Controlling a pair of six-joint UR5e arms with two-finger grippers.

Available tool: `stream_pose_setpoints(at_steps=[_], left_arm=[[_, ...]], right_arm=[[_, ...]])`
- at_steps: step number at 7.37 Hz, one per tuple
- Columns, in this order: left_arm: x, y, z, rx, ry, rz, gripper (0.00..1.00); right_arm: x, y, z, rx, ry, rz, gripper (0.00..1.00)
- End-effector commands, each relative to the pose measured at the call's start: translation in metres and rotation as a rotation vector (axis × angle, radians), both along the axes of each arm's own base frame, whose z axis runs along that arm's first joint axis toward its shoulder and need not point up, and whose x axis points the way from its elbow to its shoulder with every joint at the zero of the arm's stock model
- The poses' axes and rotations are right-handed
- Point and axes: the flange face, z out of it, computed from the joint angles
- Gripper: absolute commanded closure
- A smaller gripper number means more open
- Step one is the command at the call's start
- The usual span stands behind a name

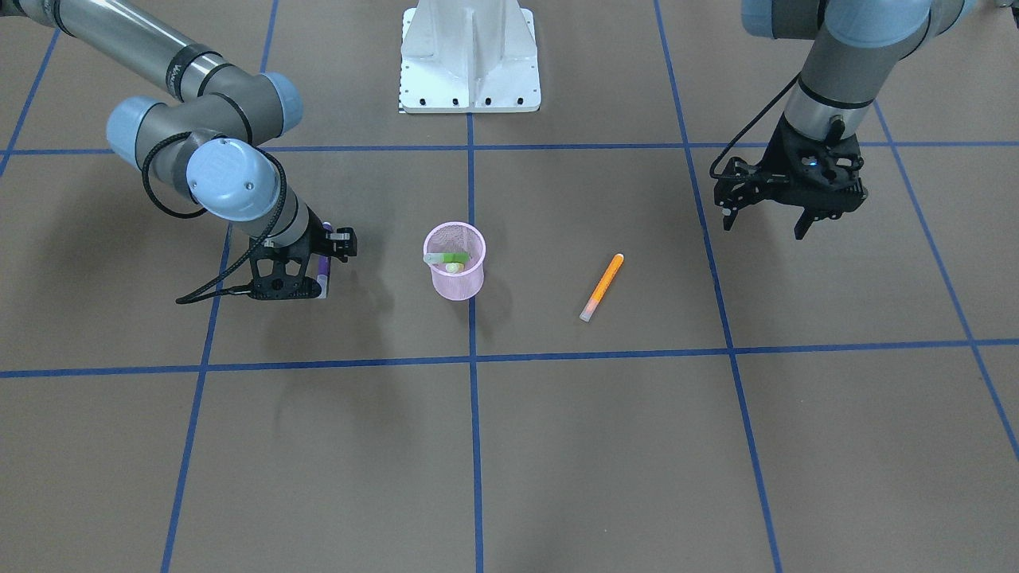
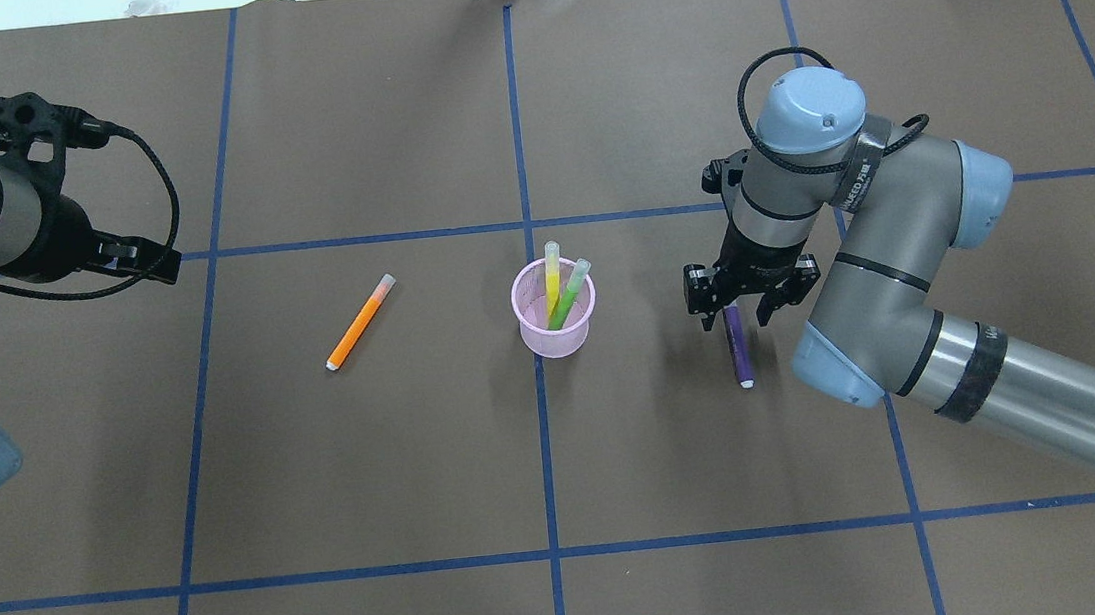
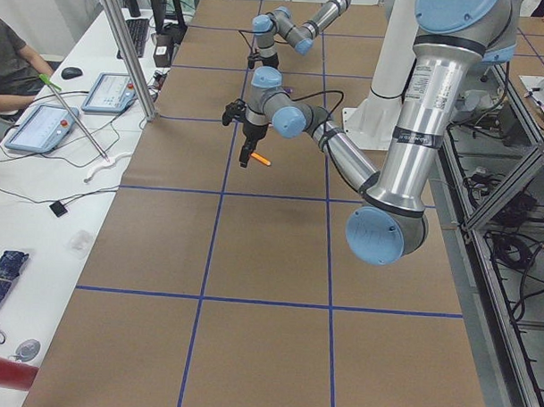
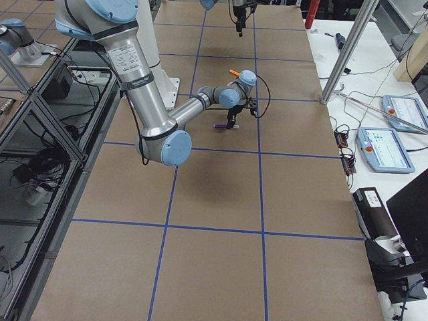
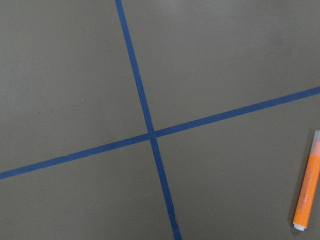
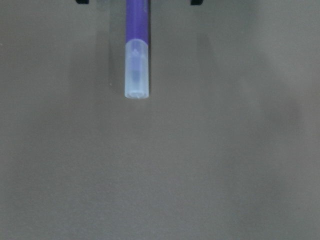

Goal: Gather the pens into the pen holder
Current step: 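Lower the right gripper onto the purple marker and grasp it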

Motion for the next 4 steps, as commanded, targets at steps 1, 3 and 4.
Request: stream_pose_setpoints(at_steps=[1,3,4], left_arm=[[-0.0015,0.0014,-0.0034,0.002,0.006,-0.006,0.01],[-0.0039,0.0029,-0.0066,0.008,0.011,-0.007,0.01],[-0.0041,0.0031,-0.0058,0.007,0.010,-0.007,0.01]], right_arm=[[0.0001,-0.0075,0.0093,-0.007,0.000,-0.022,0.49],[0.0000,-0.0074,0.0091,-0.006,-0.003,-0.024,0.57],[-0.0005,-0.0078,0.0070,-0.005,-0.005,-0.023,0.57]])
